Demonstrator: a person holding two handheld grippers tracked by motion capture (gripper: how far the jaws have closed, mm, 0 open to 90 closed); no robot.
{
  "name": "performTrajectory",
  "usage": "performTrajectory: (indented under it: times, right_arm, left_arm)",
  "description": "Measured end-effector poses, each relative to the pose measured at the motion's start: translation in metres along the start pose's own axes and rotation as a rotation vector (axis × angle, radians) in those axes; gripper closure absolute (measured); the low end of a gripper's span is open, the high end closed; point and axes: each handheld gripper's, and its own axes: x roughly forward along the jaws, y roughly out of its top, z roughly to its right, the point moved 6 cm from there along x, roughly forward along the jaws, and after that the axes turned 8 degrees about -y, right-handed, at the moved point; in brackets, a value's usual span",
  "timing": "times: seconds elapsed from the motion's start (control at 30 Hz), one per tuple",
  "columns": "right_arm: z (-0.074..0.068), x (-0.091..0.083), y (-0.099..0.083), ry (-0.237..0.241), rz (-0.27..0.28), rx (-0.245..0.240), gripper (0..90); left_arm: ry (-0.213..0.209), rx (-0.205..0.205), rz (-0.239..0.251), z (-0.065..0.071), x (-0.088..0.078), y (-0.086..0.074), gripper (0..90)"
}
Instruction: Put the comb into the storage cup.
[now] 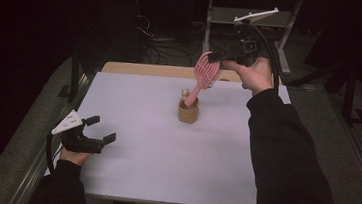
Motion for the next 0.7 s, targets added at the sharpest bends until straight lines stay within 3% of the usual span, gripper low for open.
performTrajectory:
  times: [0.37,0.7]
  right_arm:
    - [0.006,0.013,-0.006,-0.02,-0.02,-0.002,63.2]
    - [0.013,0.025,-0.014,-0.008,-0.021,0.018,63.2]
  left_arm:
    - [0.003,-0.009,0.012,-0.001,-0.001,0.001,0.0]
    - [-0.013,-0.016,0.018,-0.001,-0.001,0.002,0.0]
